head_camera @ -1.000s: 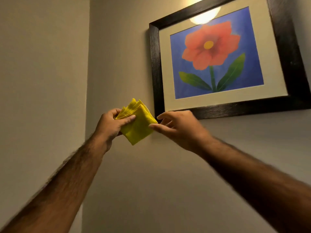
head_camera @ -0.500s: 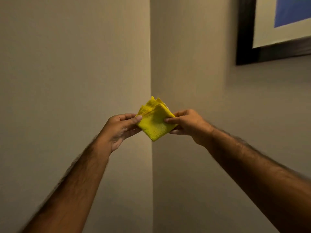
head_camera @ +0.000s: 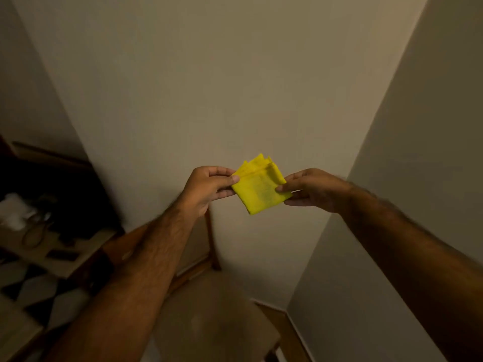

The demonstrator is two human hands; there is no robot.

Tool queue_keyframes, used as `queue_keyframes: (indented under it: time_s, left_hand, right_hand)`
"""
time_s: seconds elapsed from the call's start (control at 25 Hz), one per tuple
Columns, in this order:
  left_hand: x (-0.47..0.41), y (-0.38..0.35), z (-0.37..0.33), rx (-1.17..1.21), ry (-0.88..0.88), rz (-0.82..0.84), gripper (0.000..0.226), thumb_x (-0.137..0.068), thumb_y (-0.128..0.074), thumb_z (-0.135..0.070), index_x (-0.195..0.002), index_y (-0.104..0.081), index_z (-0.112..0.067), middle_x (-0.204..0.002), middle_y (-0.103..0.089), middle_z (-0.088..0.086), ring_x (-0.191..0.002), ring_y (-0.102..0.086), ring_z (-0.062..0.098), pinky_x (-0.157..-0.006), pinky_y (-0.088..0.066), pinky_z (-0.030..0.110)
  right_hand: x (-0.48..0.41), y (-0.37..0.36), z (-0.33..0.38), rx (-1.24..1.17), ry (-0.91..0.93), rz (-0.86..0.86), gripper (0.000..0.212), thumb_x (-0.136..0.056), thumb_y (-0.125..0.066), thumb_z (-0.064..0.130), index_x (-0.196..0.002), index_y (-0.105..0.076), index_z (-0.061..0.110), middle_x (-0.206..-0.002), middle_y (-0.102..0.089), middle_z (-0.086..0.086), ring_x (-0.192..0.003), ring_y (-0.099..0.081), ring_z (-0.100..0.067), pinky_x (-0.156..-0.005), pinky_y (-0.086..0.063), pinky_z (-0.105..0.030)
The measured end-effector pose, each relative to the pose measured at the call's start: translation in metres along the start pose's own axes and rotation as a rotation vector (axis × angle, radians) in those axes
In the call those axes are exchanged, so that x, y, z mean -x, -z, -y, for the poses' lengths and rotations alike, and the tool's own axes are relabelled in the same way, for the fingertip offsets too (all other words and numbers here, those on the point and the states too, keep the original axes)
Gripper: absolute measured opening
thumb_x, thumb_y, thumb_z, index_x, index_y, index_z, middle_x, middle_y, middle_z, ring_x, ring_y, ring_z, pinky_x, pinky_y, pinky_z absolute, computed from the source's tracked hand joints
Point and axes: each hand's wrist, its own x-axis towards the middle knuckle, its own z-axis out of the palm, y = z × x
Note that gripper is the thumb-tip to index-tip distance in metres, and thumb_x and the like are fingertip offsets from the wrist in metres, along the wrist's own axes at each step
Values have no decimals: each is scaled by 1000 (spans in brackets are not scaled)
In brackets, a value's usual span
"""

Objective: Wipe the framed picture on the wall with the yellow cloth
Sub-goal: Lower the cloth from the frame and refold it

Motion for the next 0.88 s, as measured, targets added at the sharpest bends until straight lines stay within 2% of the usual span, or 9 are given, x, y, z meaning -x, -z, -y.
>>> queue_keyframes:
  time_s: [0.2, 0.36, 0.48, 0.56, 0.64, 0.72, 0.8, 0.88]
  left_hand:
    - [-2, 70, 114, -64, 184, -133, 17, -85, -74, 1, -100, -69, -1, -87, -73, 8, -66, -74, 6, -60, -61, 21]
    - [0, 111, 215, -109, 363, -177, 24, -84, -75, 2, -107, -68, 6, -94, -72, 16, -77, -72, 16, -68, -64, 24]
    - [2, 133, 297, -118, 493, -206, 32, -85, -73, 4, -114, -63, 14, -102, -69, 24, -83, -70, 21, -69, -63, 25]
    - [7, 139, 343, -132, 564, -229, 35, -86, -71, 6, -117, -61, 16, -105, -67, 26, -89, -68, 28, -75, -62, 32]
    - [10, 144, 393, -162, 651, -231, 34, -87, -70, 7, -118, -60, 17, -106, -65, 25, -96, -65, 32, -78, -59, 32]
    - [16, 148, 442, -201, 736, -219, 34, -87, -68, 8, -119, -59, 18, -106, -64, 24, -93, -64, 30, -66, -60, 24]
    - [20, 153, 492, -228, 800, -203, 34, -88, -68, 8, -119, -59, 18, -106, -64, 24, -93, -64, 31, -58, -58, 16]
    - [23, 158, 533, -275, 829, -216, 33, -87, -69, 7, -118, -61, 17, -107, -67, 27, -96, -65, 32, -58, -59, 17]
  right_hand:
    - [-88, -73, -91, 37, -185, 174, 11, -82, -76, -1, -90, -74, 5, -91, -75, -8, -86, -73, -20, -78, -64, -29]
    - [-150, -124, -185, 140, -309, 202, 22, -79, -81, 4, -101, -76, 6, -75, -71, -2, -65, -69, -11, -77, -62, -27]
    - [-186, -162, -272, 132, -394, 209, 37, -80, -81, 3, -114, -73, -6, -89, -69, -14, -74, -65, -18, -73, -59, -26]
    - [-194, -181, -321, 136, -435, 162, 39, -78, -83, 3, -114, -73, -9, -92, -67, -20, -77, -64, -22, -71, -60, -28]
    - [-202, -199, -372, 129, -473, 140, 33, -75, -86, 4, -106, -77, -6, -98, -72, -27, -87, -67, -25, -88, -62, -40]
    - [-202, -212, -419, 95, -529, 120, 22, -74, -85, 3, -95, -80, 1, -111, -74, -31, -95, -70, -29, -101, -56, -48]
    - [-206, -221, -465, 59, -570, 64, 18, -73, -85, 1, -90, -80, 9, -112, -75, -27, -103, -73, -36, -102, -55, -50]
    - [-212, -230, -500, 112, -576, 9, 27, -73, -85, 5, -99, -81, 7, -106, -78, -20, -102, -74, -33, -97, -58, -45]
